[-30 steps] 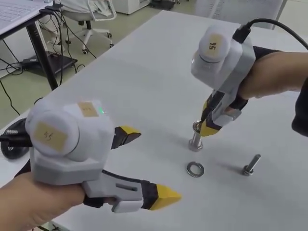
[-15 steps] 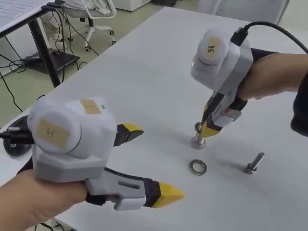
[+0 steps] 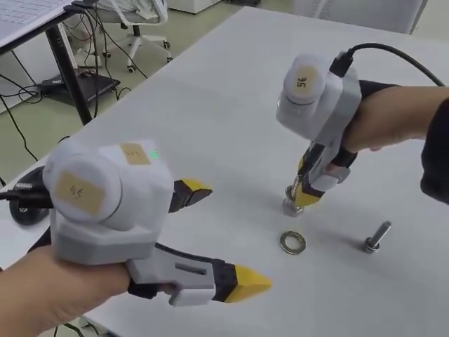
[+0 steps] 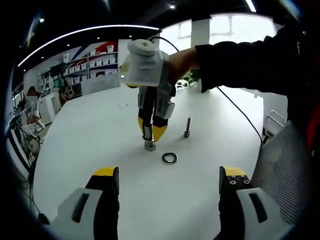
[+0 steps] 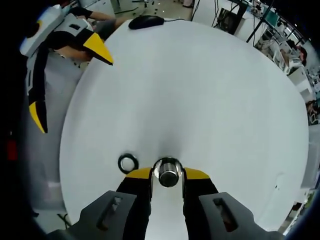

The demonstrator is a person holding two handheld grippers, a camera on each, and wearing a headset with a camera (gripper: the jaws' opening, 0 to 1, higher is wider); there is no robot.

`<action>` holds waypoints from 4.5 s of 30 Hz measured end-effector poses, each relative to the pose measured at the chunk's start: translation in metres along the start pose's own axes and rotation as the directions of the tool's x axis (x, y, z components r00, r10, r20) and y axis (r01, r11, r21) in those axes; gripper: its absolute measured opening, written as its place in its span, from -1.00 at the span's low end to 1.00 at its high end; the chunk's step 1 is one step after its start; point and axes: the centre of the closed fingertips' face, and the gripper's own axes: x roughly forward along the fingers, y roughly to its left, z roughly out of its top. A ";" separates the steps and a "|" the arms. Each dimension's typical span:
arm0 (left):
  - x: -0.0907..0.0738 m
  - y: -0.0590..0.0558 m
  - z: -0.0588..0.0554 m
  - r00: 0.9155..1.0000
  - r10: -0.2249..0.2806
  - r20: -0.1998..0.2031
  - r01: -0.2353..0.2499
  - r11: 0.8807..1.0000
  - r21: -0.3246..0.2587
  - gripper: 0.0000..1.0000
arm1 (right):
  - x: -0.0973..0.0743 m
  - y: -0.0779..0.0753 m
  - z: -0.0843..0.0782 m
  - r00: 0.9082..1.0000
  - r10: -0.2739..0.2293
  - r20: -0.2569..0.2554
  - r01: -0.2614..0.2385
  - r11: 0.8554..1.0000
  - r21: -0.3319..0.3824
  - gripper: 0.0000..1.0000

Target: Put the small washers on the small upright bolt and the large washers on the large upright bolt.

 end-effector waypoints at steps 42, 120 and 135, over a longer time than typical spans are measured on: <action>0.000 -0.001 0.000 1.000 -0.009 0.003 0.009 1.000 -0.001 0.63 | 0.015 -0.001 -0.017 0.999 0.003 -0.033 -0.002 0.999 0.035 -0.37; -0.003 -0.006 0.007 0.999 -0.019 0.037 0.018 1.000 0.019 0.61 | 0.032 0.057 -0.008 0.999 -0.022 0.030 0.019 0.996 0.084 -0.48; -0.003 -0.006 0.008 0.999 -0.021 0.041 0.021 1.000 0.019 0.61 | 0.032 0.060 -0.007 0.999 -0.027 0.026 0.025 0.996 0.081 -0.51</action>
